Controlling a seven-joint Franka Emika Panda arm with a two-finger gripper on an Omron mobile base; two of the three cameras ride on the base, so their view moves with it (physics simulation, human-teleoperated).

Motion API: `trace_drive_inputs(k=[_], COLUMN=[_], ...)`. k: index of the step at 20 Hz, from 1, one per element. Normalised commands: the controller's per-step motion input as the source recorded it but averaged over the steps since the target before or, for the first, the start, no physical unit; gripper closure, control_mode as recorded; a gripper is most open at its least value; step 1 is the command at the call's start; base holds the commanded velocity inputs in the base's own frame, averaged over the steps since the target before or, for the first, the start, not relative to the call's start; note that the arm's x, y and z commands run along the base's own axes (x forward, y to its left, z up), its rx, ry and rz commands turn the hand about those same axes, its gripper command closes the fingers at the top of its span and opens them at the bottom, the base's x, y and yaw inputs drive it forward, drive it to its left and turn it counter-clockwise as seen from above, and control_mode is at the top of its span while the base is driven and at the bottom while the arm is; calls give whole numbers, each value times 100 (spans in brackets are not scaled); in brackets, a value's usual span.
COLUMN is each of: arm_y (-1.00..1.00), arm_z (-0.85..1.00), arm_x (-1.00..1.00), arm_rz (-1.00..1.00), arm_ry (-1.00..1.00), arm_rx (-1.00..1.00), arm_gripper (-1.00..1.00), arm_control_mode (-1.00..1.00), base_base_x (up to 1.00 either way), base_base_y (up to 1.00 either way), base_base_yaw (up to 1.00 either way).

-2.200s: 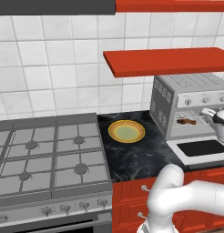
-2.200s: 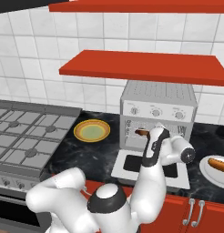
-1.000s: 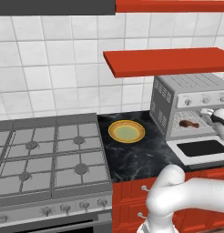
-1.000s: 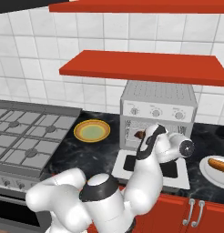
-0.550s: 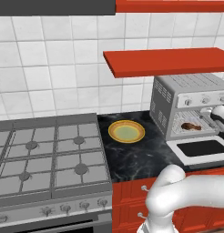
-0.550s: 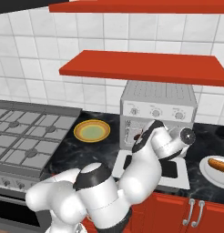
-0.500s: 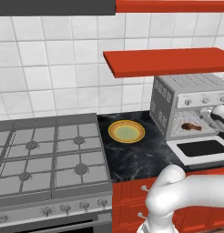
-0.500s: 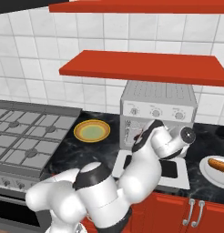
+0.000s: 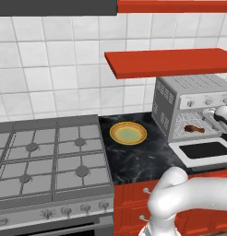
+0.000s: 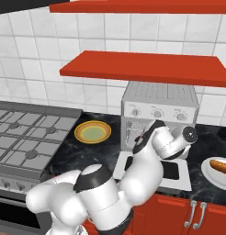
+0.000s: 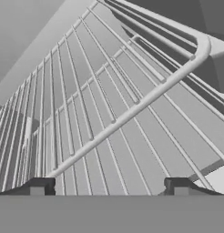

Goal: Open the toaster oven door. Place the hotdog bun on the top rack in the toaster oven and place the chicken drumstick on the bottom rack.

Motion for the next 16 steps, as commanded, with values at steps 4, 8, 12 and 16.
trace_drive_inputs(k=[4, 8, 12, 16], arm_y=[41, 43, 41, 40], arm_z=[-14, -7, -2, -9], arm_x=[34, 57, 63, 75], arm_rz=[0, 0, -1, -2], arm_ry=[-9, -11, -12, -8], arm_rx=[7, 9, 11, 12], arm_gripper=[-100, -100, -100, -100], arm_control_mode=[-100, -100, -100, -100], base_base_x=[0, 0, 0, 0], base_base_y=[0, 0, 0, 0], base_base_yaw=[0, 0, 0, 0])
